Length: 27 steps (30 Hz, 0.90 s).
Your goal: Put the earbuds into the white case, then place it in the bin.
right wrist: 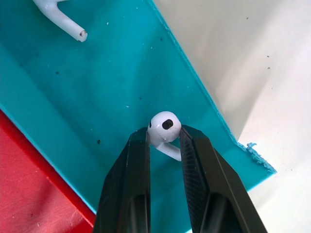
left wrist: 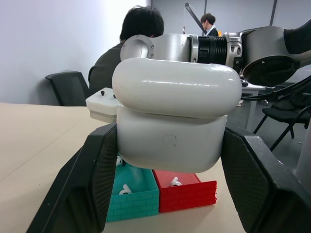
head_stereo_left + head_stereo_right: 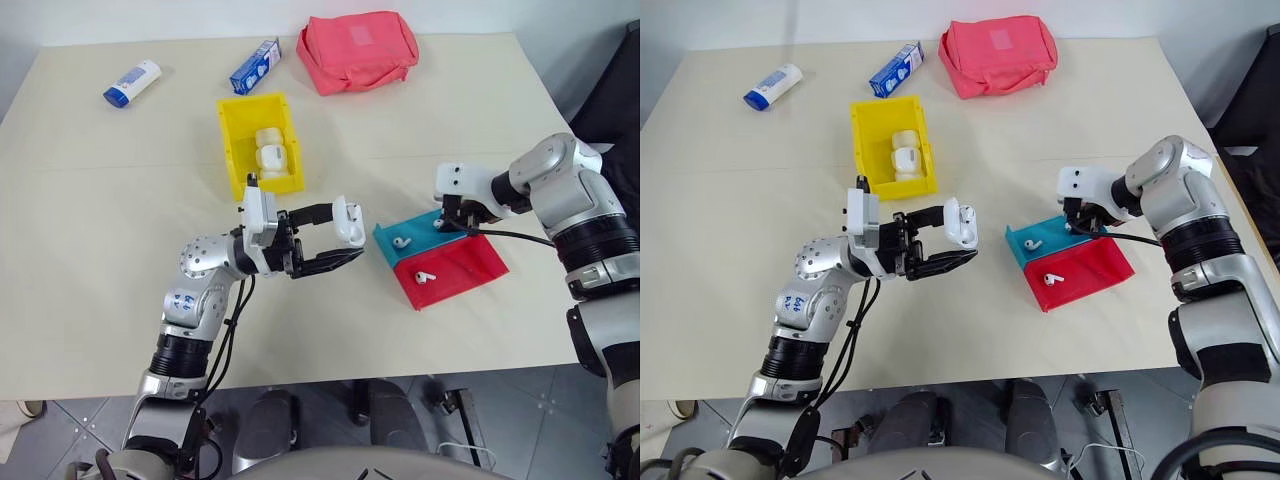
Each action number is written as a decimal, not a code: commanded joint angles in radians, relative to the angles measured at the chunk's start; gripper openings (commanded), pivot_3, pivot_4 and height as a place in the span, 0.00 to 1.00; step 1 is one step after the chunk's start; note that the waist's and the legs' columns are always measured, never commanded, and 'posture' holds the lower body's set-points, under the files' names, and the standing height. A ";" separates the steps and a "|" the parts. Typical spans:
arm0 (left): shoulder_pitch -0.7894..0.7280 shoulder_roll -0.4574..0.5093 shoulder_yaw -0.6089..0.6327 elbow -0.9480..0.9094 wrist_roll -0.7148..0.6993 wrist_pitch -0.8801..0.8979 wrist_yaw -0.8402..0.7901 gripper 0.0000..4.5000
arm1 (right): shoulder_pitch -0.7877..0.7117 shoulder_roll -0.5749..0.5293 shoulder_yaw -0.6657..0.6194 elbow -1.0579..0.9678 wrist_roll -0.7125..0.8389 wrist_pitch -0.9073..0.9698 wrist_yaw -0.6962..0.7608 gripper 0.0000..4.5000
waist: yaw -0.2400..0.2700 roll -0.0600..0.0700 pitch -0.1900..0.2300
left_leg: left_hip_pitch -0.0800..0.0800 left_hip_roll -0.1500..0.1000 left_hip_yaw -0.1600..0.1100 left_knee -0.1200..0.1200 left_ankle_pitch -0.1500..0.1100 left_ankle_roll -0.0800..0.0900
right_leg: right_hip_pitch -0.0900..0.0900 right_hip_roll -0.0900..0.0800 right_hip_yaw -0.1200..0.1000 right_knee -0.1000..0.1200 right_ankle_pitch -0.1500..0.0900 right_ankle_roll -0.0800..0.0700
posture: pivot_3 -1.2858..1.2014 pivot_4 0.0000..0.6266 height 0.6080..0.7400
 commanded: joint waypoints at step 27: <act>-0.220 -0.042 -0.019 0.278 -0.003 -0.058 -0.176 0.62 | 0.529 0.261 -0.874 -1.270 1.512 0.880 -0.755 0.11 | 0.028 0.001 0.000 | 0.000 0.001 -0.001 0.000 0.000 0.000 | -0.001 -0.002 0.001 0.001 0.000 -0.001 | 0.52 0.24 1.00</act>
